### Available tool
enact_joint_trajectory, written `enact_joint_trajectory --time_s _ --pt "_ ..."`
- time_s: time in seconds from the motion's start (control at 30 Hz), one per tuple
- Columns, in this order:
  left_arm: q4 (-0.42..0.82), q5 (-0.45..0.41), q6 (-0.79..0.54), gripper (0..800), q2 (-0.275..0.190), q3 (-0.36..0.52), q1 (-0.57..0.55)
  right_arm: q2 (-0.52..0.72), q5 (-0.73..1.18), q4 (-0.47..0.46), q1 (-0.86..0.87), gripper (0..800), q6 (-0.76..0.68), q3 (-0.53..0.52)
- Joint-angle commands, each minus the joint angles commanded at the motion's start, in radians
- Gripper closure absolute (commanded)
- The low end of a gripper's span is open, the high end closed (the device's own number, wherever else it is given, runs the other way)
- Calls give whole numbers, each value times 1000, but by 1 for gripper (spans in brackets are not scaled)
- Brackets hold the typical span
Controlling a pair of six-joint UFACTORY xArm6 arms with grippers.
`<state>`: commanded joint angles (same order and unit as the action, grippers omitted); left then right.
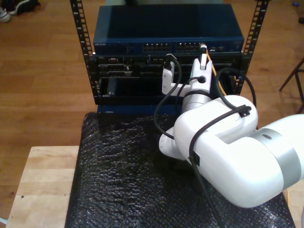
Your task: Grab the cable and plug it in
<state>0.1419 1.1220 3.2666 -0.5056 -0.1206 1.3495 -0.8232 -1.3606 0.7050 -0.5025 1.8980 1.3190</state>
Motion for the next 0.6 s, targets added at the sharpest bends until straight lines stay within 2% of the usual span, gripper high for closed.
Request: enact_joint_trajectory --time_s 0.6 --pt "0 0 0 0 0 0 0 -3 5 2 0 800 0 6"
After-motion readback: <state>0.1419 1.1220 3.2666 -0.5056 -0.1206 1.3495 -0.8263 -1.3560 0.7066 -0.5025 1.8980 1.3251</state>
